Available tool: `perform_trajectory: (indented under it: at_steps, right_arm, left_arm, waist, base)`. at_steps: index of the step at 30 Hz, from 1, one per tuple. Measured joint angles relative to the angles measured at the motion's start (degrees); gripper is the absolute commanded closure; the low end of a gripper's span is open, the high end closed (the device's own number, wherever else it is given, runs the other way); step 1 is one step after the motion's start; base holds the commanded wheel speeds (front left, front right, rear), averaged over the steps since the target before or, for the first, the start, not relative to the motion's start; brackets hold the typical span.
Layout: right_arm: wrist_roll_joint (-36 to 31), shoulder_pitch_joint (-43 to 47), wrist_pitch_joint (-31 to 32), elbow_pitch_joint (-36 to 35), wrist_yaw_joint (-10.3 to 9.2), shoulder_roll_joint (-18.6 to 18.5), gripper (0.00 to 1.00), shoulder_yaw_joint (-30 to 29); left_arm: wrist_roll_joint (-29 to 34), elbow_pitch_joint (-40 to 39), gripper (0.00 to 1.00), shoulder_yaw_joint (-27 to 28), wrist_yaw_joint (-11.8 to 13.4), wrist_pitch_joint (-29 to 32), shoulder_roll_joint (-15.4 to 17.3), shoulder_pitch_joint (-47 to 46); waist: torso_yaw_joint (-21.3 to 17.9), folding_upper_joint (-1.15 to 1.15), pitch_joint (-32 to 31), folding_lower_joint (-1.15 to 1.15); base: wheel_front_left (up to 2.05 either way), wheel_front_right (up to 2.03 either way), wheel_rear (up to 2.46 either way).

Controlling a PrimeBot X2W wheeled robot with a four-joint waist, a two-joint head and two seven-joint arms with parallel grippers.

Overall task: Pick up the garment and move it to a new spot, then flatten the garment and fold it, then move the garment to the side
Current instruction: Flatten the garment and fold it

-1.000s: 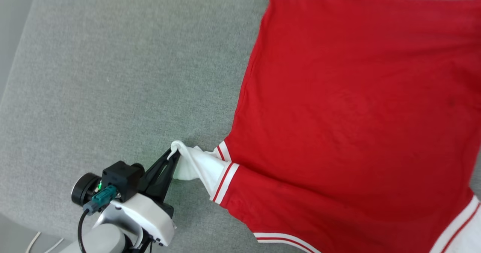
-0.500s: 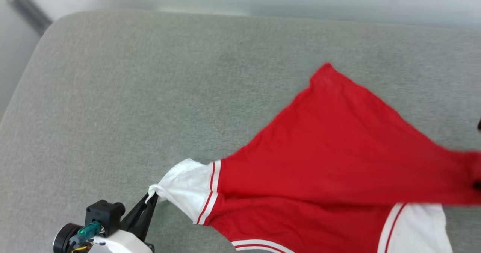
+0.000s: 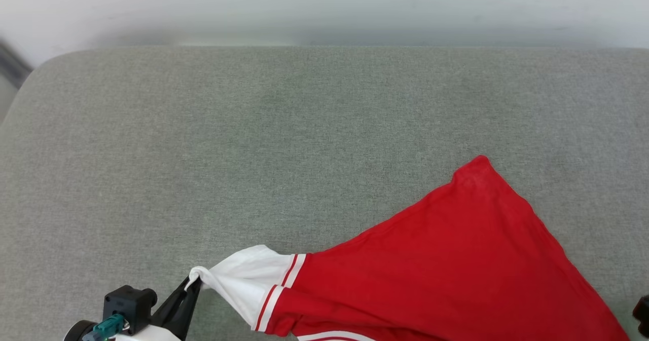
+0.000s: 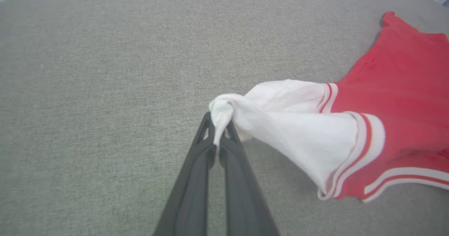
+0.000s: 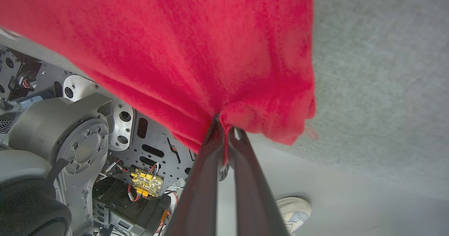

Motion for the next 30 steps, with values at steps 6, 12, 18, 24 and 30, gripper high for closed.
perform_trajectory:
  at_steps: [6, 12, 18, 24, 30]
  right_arm:
    - [-2.04, 2.5, -2.81, -1.1, 0.0, 3.35, 0.0, -5.15]
    - [-2.87, -2.28, -3.72, -7.72, -0.01, 3.9, 0.0, -13.81]
    - [-4.26, -11.83, 0.0, -13.72, -0.01, 3.8, 0.0, -17.59]
    - [-5.09, -24.35, 9.01, -13.38, -0.01, 5.41, 0.0, -11.38]
    - [-7.76, -37.78, 19.19, -7.47, -0.01, 9.39, 0.0, -2.66]
  left_arm:
    - [0.19, -0.05, 1.0, 0.74, -0.05, -0.04, 0.0, 0.74]
    - [0.8, -0.35, 1.0, 0.74, -0.07, -0.08, -0.25, 0.81]
    - [1.79, -0.51, 1.0, 0.35, -0.27, -0.07, -1.01, 0.09]
    - [2.87, -0.34, 1.0, -0.14, -0.66, 0.12, -1.96, -2.26]
    - [4.05, -0.36, 1.0, -0.46, -1.1, 0.21, -2.9, -4.65]
  waist:
    - [-0.72, 0.0, 0.07, 0.0]
    - [-0.47, 0.0, 0.11, 0.0]
    - [0.72, 0.0, 1.52, 0.0]
    - [2.54, 0.0, 3.57, 0.01]
    - [4.32, 0.0, 6.16, 0.01]
  base:
    - [0.0, 0.0, 0.0]
    - [0.0, 0.0, 0.0]
    - [0.0, 0.0, 0.0]
    - [0.0, 0.0, 0.0]
    - [0.0, 0.0, 0.0]
